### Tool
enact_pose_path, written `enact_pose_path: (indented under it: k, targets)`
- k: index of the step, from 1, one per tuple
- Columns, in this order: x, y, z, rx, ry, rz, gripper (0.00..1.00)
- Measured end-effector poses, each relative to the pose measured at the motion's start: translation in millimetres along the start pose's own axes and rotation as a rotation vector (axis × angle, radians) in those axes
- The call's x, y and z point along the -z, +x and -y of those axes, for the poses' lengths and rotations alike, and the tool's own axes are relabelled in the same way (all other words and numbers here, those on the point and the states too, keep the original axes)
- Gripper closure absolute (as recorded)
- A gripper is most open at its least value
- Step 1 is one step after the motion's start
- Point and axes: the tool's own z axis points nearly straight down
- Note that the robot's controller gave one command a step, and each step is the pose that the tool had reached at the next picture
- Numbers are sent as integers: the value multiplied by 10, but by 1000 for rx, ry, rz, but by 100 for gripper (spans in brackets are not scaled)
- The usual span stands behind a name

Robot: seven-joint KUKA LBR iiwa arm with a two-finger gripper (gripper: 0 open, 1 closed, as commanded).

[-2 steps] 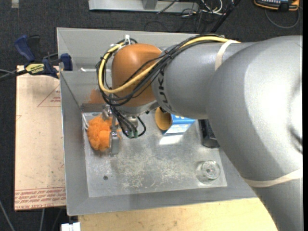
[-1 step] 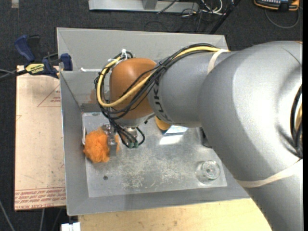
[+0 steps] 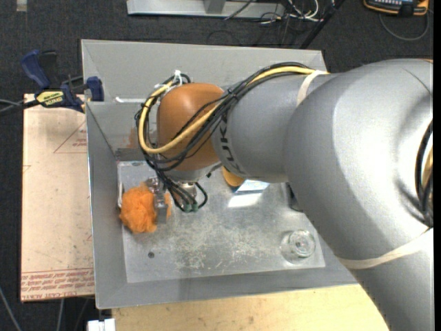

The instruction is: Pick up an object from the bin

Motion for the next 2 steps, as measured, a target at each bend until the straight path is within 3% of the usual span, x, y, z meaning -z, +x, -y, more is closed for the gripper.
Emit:
enact_pose_path:
  k: [1, 2]
  targets:
    - [-7, -255, 58, 40, -1, -1, 100]
    - [1, -101, 88, 46, -2, 11, 100]
